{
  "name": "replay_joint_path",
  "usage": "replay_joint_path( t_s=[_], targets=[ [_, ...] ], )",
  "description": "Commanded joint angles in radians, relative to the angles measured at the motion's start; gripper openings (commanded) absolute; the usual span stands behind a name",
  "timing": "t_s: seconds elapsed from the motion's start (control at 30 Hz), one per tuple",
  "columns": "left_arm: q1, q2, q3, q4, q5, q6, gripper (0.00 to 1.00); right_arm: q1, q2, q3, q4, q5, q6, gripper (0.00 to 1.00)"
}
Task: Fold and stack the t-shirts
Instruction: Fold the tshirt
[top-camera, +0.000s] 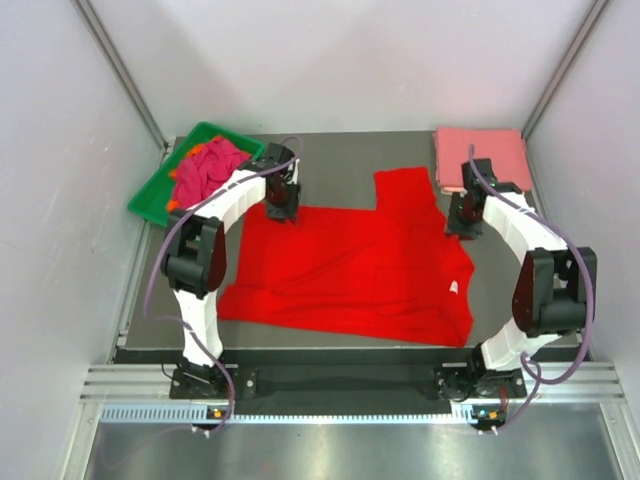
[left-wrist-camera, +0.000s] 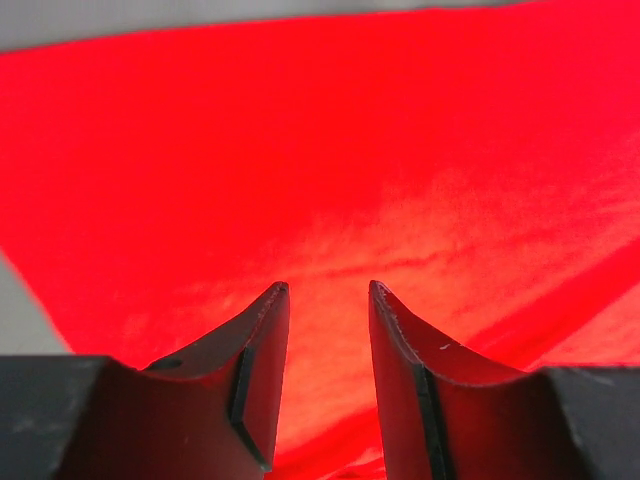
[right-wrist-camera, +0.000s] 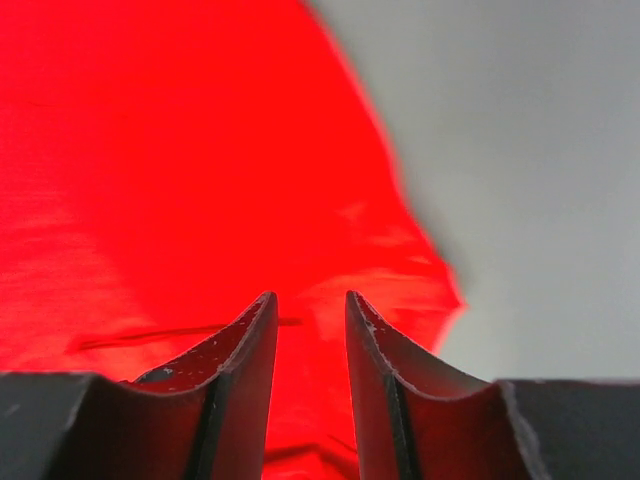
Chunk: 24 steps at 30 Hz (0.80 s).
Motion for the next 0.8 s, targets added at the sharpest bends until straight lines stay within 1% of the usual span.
replay_joint_path(
  t_s=[0.0,0.03,0.1,0.13,0.23,0.27,0.37,0.4,0.53,0.63,0.73,0.77],
  targets=[
    [-0.001,0.072,0.075,0.022,0.019,0.019,0.43,-0.075,-0.048,-0.058,0.096,0.01,-0.039,0.34],
    [-0.002,0.109,0.118,0.009,0.002,0.025,0.43,-0.085,-0.043,-0.065,0.132,0.011,-0.087,0.35],
    [-0.001,0.141,0.143,0.001,-0.015,0.031,0.44,-0.095,-0.006,-0.076,0.16,0.005,-0.124,0.37],
    [-0.001,0.17,0.166,-0.002,-0.018,0.031,0.44,-0.127,0.015,-0.067,0.16,-0.007,-0.147,0.37],
    [-0.001,0.224,0.201,-0.01,-0.018,0.028,0.45,-0.16,0.098,-0.03,0.165,-0.039,-0.181,0.37],
    [-0.001,0.235,0.207,-0.018,-0.024,0.021,0.45,-0.166,0.135,-0.006,0.165,-0.041,-0.19,0.37],
    [-0.001,0.267,0.215,-0.015,-0.052,0.014,0.45,-0.18,0.175,0.014,0.177,-0.076,-0.216,0.36],
    [-0.001,0.278,0.218,-0.016,-0.097,0.011,0.45,-0.18,0.184,0.017,0.183,-0.113,-0.221,0.36],
    [-0.001,0.325,0.244,-0.036,-0.151,-0.005,0.44,-0.18,0.225,0.024,0.209,-0.177,-0.25,0.35],
    [0.001,0.341,0.253,-0.036,-0.168,-0.013,0.43,-0.18,0.258,0.03,0.214,-0.181,-0.256,0.32],
    [0.001,0.35,0.253,-0.024,-0.187,-0.016,0.43,-0.18,0.284,0.039,0.223,-0.145,-0.251,0.22],
    [0.001,0.356,0.258,-0.021,-0.191,-0.018,0.43,-0.18,0.299,0.043,0.226,-0.138,-0.253,0.12]
  ],
)
